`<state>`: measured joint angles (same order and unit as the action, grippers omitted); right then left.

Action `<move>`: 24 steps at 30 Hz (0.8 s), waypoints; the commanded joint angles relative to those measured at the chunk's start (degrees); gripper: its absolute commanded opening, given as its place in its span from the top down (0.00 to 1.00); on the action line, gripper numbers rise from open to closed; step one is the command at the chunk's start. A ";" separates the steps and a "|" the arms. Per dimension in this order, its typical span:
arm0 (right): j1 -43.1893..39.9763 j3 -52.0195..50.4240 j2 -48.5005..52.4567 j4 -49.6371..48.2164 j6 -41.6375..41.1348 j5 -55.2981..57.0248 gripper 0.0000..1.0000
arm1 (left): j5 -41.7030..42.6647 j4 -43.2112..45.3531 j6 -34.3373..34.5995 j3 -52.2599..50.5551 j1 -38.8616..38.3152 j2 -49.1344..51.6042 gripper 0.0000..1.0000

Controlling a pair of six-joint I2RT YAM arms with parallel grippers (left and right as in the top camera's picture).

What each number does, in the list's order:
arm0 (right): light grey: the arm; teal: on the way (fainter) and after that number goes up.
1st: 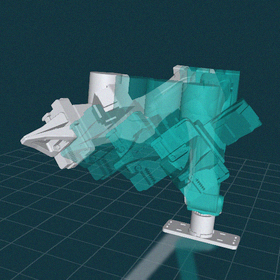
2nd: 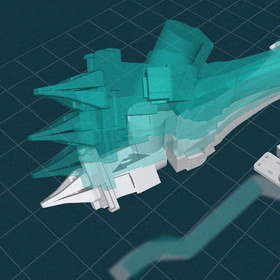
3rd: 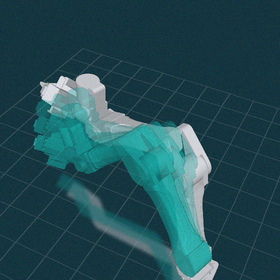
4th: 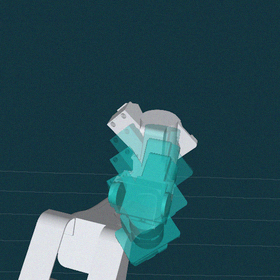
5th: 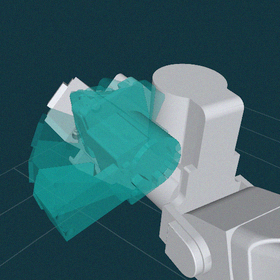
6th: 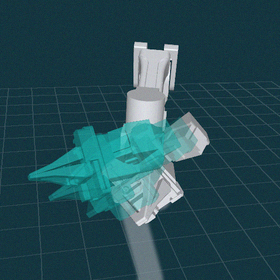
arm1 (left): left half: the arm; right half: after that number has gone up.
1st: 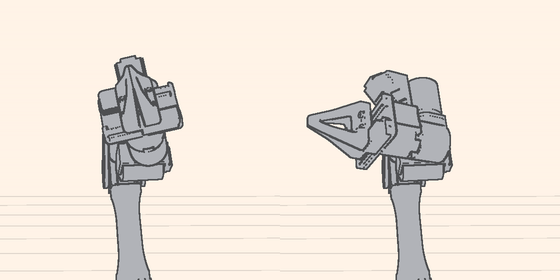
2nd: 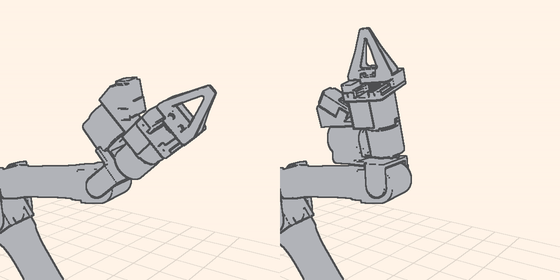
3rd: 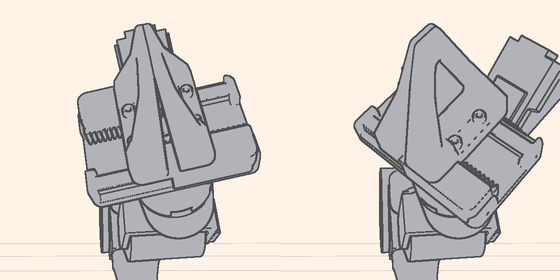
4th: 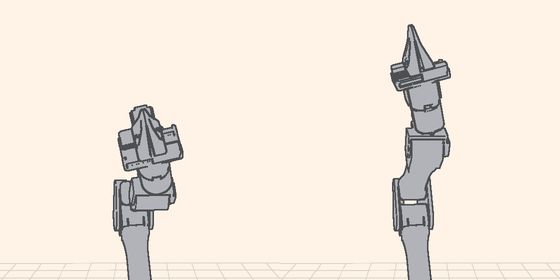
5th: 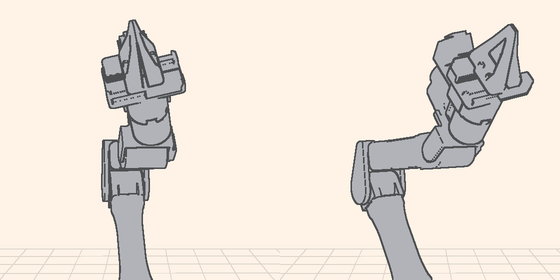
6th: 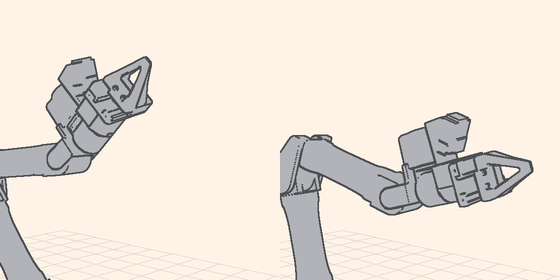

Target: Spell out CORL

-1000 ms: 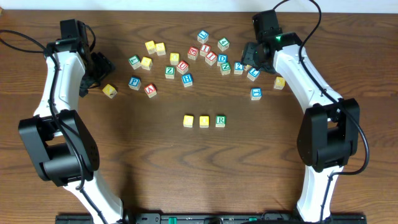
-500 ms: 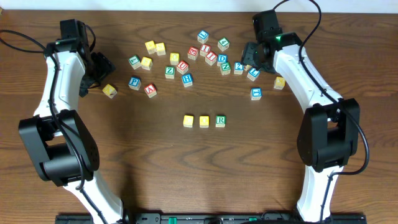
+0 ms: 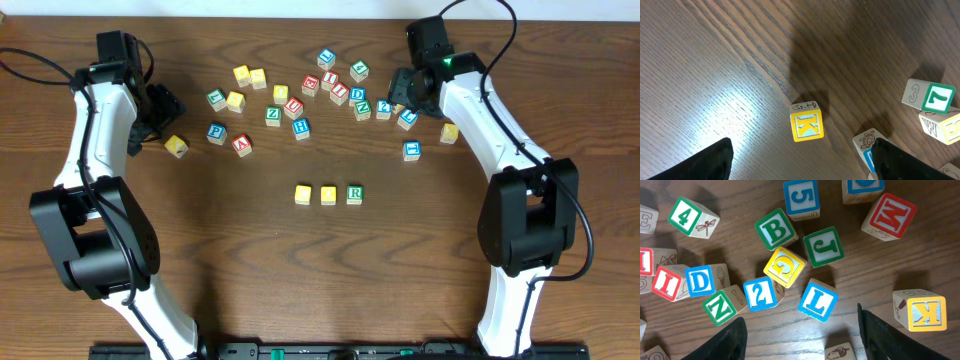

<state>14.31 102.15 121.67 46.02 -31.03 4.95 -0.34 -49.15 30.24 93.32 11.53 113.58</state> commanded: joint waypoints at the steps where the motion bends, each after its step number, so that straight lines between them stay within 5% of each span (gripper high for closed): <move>1: 0.04 -0.28 0.39 -0.02 -0.63 0.96 0.32 | -0.35 -0.28 0.72 0.24 0.02 0.35 0.12; 24: -1.20 -0.28 0.39 -2.51 1.51 7.85 0.28 | -0.35 -0.28 0.72 0.24 0.02 0.35 0.13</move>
<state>13.30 102.15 121.67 44.66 -30.33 12.25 -0.34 -49.15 30.24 93.32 11.53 113.58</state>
